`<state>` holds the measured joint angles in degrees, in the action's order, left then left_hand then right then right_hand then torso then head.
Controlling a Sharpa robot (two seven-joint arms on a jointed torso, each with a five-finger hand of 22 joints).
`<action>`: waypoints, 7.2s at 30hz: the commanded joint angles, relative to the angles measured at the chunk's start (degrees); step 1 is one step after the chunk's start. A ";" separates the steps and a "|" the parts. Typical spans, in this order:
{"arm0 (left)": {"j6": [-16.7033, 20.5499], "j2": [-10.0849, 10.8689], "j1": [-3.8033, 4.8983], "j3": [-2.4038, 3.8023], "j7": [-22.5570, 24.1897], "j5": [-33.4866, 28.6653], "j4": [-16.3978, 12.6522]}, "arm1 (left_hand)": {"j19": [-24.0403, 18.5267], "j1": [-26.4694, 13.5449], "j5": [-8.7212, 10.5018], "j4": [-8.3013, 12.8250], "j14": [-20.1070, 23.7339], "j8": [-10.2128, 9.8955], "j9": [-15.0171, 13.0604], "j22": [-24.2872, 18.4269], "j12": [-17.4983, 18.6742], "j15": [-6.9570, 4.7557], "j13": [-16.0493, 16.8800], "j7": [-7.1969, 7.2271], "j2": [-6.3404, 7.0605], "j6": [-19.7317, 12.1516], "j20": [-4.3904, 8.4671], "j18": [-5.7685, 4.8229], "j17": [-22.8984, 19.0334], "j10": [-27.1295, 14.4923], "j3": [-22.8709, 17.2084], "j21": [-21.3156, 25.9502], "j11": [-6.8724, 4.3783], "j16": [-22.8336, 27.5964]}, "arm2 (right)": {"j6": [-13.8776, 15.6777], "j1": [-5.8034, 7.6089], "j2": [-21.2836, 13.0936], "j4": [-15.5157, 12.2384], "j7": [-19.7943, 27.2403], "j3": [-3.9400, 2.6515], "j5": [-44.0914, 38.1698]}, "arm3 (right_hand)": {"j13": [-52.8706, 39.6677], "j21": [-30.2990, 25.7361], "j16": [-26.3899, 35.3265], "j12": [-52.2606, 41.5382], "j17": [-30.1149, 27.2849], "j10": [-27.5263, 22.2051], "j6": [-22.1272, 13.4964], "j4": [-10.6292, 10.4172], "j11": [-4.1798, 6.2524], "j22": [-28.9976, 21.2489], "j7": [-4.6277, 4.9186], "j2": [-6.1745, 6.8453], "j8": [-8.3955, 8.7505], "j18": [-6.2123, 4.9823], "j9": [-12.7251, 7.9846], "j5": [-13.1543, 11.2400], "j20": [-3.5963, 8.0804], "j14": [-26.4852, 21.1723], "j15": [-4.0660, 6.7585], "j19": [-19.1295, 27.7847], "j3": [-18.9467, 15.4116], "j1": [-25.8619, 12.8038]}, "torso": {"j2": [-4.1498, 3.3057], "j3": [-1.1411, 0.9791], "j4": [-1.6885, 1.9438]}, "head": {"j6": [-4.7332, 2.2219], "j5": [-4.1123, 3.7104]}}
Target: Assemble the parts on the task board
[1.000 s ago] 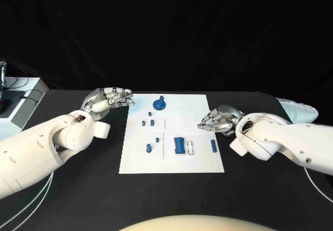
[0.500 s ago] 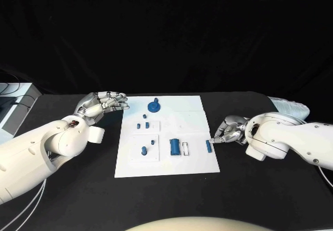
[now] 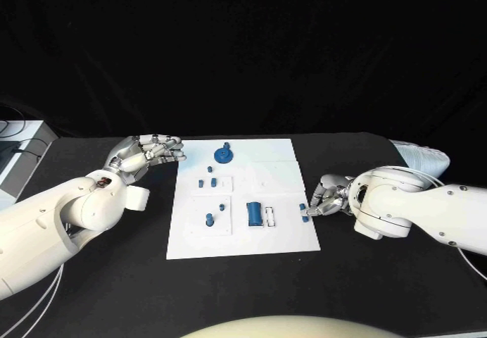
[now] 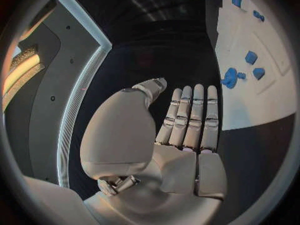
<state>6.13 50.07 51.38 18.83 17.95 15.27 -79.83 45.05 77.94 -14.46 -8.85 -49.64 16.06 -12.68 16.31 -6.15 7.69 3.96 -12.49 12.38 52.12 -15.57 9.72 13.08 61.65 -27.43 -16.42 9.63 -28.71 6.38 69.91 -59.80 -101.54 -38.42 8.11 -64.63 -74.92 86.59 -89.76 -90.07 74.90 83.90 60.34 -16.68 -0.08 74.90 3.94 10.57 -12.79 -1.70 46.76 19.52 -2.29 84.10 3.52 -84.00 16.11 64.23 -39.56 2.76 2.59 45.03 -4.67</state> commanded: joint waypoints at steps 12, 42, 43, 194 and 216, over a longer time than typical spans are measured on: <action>-0.42 -0.13 -0.02 0.02 0.23 -0.27 -0.05 | 0.37 -0.33 0.38 -0.07 0.24 -0.08 0.08 -0.12 0.09 0.01 0.09 0.05 0.21 -0.48 0.15 0.65 0.12 0.16 0.41 0.26 -0.10 -0.30 | 0.56 -1.10 1.92 1.33 -1.94 0.18 -6.55 | -15.08 0.22 -0.24 0.07 15.10 6.10 0.79 0.04 0.71 14.31 -0.33 -0.67 -0.57 1.11 0.54 0.73 0.32 5.90 0.65 -5.35 -0.27 -0.15 | -0.05 -0.07 -0.01 | 0.43 0.19; -0.54 0.05 -0.05 0.02 -0.01 -0.27 -0.11 | 0.42 -0.16 0.37 -0.10 0.29 -0.08 0.10 -0.17 0.11 0.01 0.08 0.06 0.09 -0.48 0.15 0.66 0.16 0.12 0.45 0.33 -0.10 -0.30 | -0.12 -3.42 5.96 5.06 -2.17 0.30 -10.64 | -15.02 -1.02 -0.13 0.18 14.79 6.04 -1.82 0.89 0.00 14.01 0.55 0.53 1.02 0.89 0.82 -1.81 0.04 5.83 0.15 -5.06 -0.80 6.09 | 0.00 -0.04 -0.02 | 0.98 0.61; -0.55 0.05 -0.05 0.02 -0.02 -0.27 -0.11 | 0.42 -0.16 0.37 -0.10 0.29 -0.08 0.10 -0.17 0.11 0.01 0.08 0.06 0.09 -0.48 0.15 0.66 0.16 0.12 0.45 0.33 -0.10 -0.30 | -0.11 -3.46 6.03 5.06 -2.16 0.30 -10.70 | -14.99 -1.01 -0.12 0.23 14.76 6.02 -1.90 1.12 -0.04 14.01 0.60 0.51 1.19 0.89 0.75 -1.73 0.00 5.82 0.11 -5.06 -0.53 7.06 | -0.01 -0.04 -0.01 | 0.98 0.61; -1.08 0.47 -0.06 0.02 -0.89 0.20 -0.34 | 0.75 0.44 0.36 -0.56 0.51 -0.07 0.32 -0.48 0.17 0.07 0.07 -0.06 -0.38 -0.49 0.15 0.65 0.46 -0.07 0.95 0.77 -0.01 -0.33 | 11.64 -2.20 8.37 0.39 1.42 0.21 0.76 | -14.92 -1.63 -0.07 0.38 14.65 5.96 1.48 -0.15 0.60 13.86 -0.18 0.02 1.19 0.78 -2.44 0.46 0.40 5.80 0.63 -4.96 -6.30 -4.63 | 0.03 -0.14 -0.11 | 1.44 1.76; -1.29 0.33 -0.20 0.02 -0.85 0.25 -0.17 | 0.75 0.44 0.36 -0.56 0.51 -0.07 0.32 -0.48 0.17 0.07 0.07 -0.06 -0.38 -0.49 0.15 0.65 0.46 -0.07 0.95 0.77 -0.01 -0.33 | 8.92 -3.77 5.92 -0.71 8.93 0.20 4.62 | -15.08 -0.66 -0.24 0.07 15.10 6.10 5.32 0.47 2.81 14.10 -2.83 -1.66 -4.94 0.95 -1.04 -13.98 1.81 5.90 2.40 -5.16 -7.06 14.30 | 0.02 -0.09 -0.06 | 1.45 1.56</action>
<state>5.82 50.53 51.20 18.82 16.69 15.41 -79.91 45.45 78.19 -14.46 -9.49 -49.64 16.06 -12.44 15.92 -6.15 7.70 3.94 -12.49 12.14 52.12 -15.57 9.71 13.45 61.64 -26.80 -15.81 9.63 -28.71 16.11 66.26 -54.00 -102.31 -30.45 8.30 -59.95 -74.91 85.71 -89.76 -89.86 74.91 84.12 65.30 -16.27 2.38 74.95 1.24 8.77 -17.53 -1.70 45.69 5.88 -0.99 83.95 5.44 -83.98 8.80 77.97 -39.54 2.63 2.46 46.51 -3.06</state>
